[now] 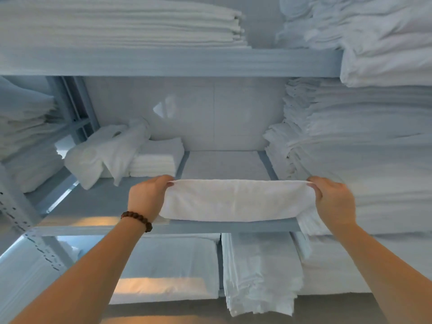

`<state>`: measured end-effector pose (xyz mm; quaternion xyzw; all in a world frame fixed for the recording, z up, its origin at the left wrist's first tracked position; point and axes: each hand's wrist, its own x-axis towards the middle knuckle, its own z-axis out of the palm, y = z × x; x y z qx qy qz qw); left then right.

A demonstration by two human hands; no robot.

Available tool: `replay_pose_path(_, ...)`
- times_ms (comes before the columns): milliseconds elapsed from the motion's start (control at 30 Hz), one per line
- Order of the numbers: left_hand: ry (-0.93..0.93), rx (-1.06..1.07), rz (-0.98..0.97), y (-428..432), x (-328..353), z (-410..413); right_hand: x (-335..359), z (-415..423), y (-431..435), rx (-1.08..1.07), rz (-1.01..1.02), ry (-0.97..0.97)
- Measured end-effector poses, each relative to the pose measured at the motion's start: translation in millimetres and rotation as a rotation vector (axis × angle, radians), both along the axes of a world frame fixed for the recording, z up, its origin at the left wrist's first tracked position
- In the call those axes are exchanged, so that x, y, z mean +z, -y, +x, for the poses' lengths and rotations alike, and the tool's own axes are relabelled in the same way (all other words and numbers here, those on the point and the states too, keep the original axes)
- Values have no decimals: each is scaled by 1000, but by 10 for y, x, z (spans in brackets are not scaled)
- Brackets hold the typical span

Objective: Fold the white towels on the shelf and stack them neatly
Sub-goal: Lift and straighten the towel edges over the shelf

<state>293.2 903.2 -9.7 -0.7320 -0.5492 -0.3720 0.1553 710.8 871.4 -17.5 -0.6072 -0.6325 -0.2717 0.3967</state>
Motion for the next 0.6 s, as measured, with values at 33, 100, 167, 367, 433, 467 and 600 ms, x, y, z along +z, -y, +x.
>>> replay_pose_path(33, -1, -11, 11, 80, 60, -28, 62, -36, 100, -2, 32, 6)
replay_pose_path(100, -14, -22, 33, 251, 160, -103, 166, -125, 302, -1, 68, 3)
replay_pose_path(167, -21, -19, 57, 425, 236, -185, 219, -205, 482, -1, 81, 3)
replay_pose_path(367, -35, -34, 88, 787, 391, -361, 260, -325, 833, -58, 85, 16)
replay_pose_path(433, -42, -45, 98, 827, 395, -401, 279, -344, 883, -80, 73, 20)
replay_pose_path(467, -45, -45, 96, 831, 391, -419, 286, -357, 889, -87, 64, 22)
replay_pose_path(600, -36, -34, 71, 729, 346, -472, 295, -409, 791, -103, 72, 30)
